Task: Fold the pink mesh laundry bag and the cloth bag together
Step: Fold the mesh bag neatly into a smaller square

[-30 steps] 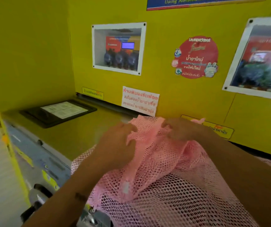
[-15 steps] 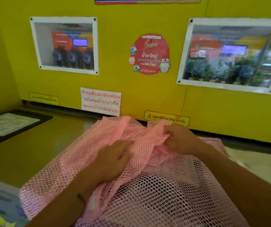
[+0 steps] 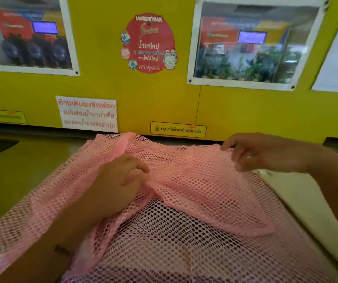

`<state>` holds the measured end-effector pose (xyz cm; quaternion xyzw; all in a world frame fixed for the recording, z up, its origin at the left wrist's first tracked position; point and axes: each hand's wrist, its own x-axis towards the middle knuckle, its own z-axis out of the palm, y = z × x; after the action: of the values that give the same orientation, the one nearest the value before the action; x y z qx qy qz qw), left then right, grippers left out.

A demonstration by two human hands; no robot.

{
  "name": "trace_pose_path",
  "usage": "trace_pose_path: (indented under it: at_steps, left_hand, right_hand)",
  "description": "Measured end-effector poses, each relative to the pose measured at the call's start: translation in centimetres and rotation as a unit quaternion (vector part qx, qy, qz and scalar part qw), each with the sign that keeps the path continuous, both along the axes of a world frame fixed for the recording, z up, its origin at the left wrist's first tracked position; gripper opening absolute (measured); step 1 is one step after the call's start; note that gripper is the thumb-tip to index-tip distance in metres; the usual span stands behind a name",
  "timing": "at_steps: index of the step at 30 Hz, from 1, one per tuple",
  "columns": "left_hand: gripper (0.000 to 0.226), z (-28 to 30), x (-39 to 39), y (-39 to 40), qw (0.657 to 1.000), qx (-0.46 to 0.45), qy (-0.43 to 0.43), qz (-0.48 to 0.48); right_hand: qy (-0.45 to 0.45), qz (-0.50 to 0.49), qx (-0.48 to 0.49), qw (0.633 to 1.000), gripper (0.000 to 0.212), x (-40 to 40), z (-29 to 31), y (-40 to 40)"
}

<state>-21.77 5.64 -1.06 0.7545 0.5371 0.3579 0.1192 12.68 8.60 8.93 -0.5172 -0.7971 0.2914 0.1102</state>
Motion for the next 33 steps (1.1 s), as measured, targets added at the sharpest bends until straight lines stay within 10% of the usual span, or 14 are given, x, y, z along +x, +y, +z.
trace_pose_path:
  at_steps: [7,11,15,21,26,33]
  left_hand:
    - [0.030,2.2,3.6,-1.5,0.976,-0.064,0.210,-0.002]
    - [0.018,2.4,2.8,-0.9,0.976,-0.087,0.197,-0.003]
    - [0.035,1.9,2.6,-0.7,0.976,-0.098,0.195,0.009]
    - [0.006,1.6,2.3,0.3,0.973,-0.040,0.220,0.058]
    - [0.013,5.8,1.3,-1.2,0.997,-0.066,-0.001,-0.035]
    - [0.026,9.6,-1.2,-2.9,0.894,-0.296,-0.094,-0.322]
  right_hand:
    - [-0.245,0.053,-0.094,0.963,0.106,-4.5,-4.0,-0.7]
    - [-0.295,0.058,-0.003,0.954,0.094,-5.2,-4.8,-1.3]
    - [-0.241,0.070,0.139,0.958,0.015,-4.3,-4.8,-0.9]
    - [-0.127,0.046,0.162,0.977,0.030,-2.5,-3.6,-0.1]
    - [-0.017,0.084,0.069,0.994,0.039,-0.5,-1.8,-1.3]
    - [0.081,0.139,-0.156,0.975,0.045,3.6,2.2,-1.8]
